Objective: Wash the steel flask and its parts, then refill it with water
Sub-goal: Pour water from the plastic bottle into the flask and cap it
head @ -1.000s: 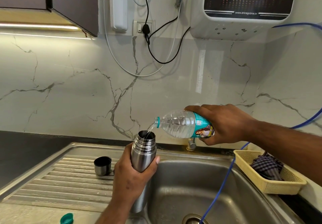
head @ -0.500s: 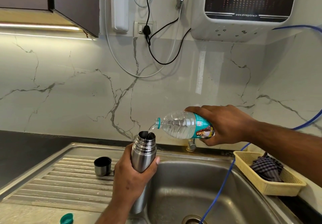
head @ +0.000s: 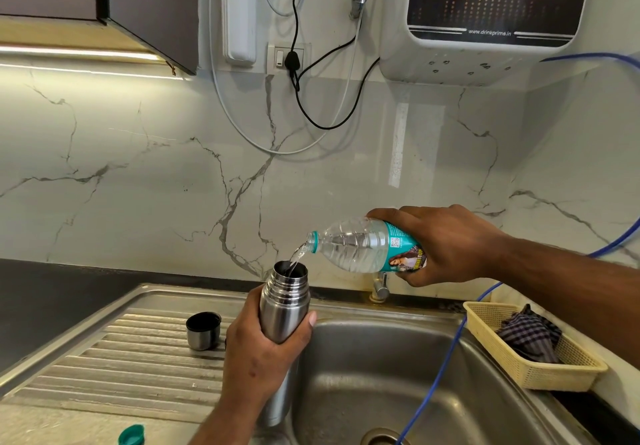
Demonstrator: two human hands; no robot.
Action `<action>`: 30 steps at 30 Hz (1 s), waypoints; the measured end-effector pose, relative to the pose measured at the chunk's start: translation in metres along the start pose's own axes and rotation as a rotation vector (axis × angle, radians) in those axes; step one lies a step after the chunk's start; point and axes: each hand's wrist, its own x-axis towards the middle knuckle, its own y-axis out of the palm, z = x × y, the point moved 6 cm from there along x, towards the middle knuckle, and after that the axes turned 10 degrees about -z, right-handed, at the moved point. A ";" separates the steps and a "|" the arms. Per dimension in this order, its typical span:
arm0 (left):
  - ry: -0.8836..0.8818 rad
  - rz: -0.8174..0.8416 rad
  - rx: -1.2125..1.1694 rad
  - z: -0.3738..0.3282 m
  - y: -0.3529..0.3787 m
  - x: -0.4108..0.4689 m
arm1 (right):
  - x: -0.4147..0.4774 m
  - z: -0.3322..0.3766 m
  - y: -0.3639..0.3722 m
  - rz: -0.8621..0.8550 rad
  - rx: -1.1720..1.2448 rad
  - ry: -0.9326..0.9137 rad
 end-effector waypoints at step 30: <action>0.016 -0.001 -0.018 -0.006 -0.002 0.000 | 0.004 -0.007 -0.008 -0.027 -0.034 -0.001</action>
